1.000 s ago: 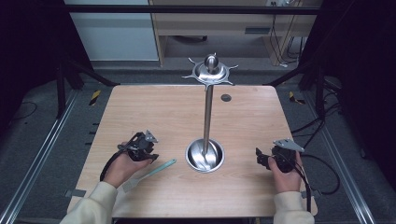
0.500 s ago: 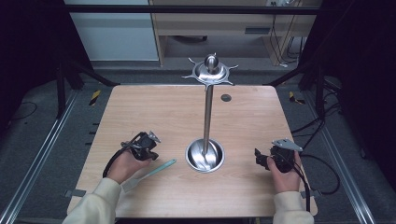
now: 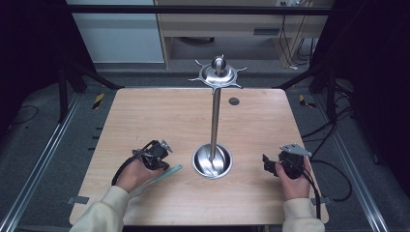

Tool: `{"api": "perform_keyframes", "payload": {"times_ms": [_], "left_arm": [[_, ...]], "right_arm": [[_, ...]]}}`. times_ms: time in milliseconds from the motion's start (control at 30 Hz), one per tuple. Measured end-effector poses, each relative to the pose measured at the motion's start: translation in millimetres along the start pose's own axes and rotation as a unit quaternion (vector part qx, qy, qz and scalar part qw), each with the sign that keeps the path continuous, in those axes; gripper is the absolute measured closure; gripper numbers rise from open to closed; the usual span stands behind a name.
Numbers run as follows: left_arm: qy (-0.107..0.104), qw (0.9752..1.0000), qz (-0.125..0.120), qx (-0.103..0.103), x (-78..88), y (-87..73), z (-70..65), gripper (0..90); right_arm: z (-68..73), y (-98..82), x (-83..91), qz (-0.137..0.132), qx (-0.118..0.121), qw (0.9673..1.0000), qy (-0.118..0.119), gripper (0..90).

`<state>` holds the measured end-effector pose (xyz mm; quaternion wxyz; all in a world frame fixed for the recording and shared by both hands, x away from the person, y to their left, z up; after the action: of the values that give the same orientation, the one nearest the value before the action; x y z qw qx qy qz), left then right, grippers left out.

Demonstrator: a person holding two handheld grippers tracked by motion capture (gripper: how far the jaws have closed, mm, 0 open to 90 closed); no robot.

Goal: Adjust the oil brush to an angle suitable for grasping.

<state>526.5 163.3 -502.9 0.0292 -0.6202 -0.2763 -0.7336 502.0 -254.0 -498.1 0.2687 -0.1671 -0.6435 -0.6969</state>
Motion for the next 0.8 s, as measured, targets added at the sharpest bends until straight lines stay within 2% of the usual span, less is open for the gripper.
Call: {"api": "perform_keyframes", "payload": {"times_ms": [233,400,467,633,667,800], "left_arm": [[0.000,0.9999,0.006,-0.012,-3.7,3.3,-3.2,90.0],[-0.009,0.9998,0.000,-0.016,-0.5,2.7,-10.7,90.0],[-0.007,0.9997,0.001,-0.025,-0.1,2.8,-14.6,90.0],[-0.016,0.9993,0.004,-0.035,0.2,4.0,-23.2,90.0],[-0.018,0.9987,0.009,-0.046,0.6,5.1,-25.4,90.0],[-0.010,0.9983,0.015,-0.056,5.4,7.0,-27.3,90.0]], "right_arm": [[1.0,-0.8,-1.2,0.003,0.001,1.0000,0.003,13.3],[1.6,-1.6,-1.6,0.008,0.001,1.0000,0.005,13.2],[1.7,-1.8,-2.1,0.009,0.002,0.9999,0.005,13.2],[2.9,-2.6,-2.6,0.013,0.003,0.9999,0.009,13.2],[2.8,-2.7,-2.8,0.013,0.004,0.9999,0.009,13.2],[2.5,-2.6,-2.8,0.013,0.004,0.9999,0.008,13.2]]}}
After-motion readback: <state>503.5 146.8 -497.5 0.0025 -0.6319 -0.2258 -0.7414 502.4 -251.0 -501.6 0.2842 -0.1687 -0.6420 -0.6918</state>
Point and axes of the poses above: each handheld gripper's, and its own axes: x roughly backward along the jaws, y roughly out of its top, z roughly to its left, the point moved 4 cm from there along -x, roughly forward along the jaws, and after that the axes turned 10 degrees about -x, right-handed, at the moved point
